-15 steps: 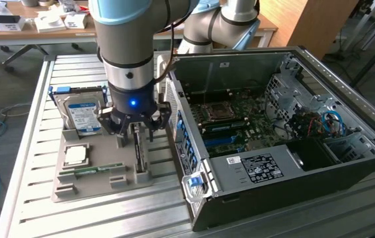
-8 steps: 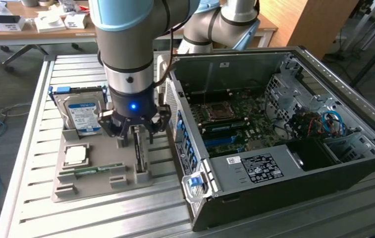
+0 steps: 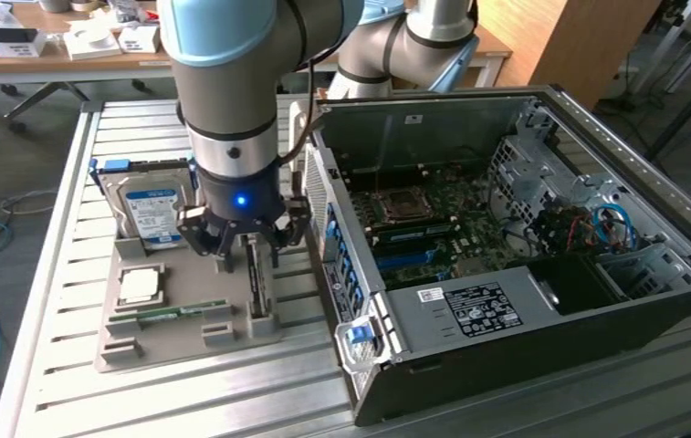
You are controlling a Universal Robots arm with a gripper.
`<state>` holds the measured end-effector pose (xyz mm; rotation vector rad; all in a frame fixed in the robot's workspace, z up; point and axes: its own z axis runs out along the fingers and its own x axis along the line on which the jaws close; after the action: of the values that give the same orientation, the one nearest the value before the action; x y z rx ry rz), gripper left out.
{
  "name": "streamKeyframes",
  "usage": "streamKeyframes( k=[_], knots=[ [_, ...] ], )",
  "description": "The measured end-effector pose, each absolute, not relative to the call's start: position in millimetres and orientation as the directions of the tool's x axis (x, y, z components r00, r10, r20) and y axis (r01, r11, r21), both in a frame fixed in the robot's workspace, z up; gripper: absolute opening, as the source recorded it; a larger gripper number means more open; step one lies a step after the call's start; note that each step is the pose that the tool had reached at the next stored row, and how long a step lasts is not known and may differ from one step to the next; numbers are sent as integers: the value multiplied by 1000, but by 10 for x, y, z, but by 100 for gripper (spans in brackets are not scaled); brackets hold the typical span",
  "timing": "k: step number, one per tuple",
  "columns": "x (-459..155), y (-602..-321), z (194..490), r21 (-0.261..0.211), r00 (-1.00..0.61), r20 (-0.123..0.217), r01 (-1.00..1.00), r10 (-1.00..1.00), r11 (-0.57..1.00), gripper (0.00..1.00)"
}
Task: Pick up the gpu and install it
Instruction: 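Pick up the gpu and move the gpu toward the slot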
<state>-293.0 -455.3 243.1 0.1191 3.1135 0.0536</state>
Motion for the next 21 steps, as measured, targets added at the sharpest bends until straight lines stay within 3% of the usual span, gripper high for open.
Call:
streamKeyframes(
  k=[11,13,14,21],
  knots=[
    [-2931,-4548,2397,35,-997,-24,76,77,996,59],
    [-2931,-4548,2397,35,-997,-24,76,77,996,58],
    [-2931,-4548,2397,35,-997,-24,76,77,996,51],
    [-2909,-4547,2370,38,-997,-20,76,77,996,51]
  ],
)
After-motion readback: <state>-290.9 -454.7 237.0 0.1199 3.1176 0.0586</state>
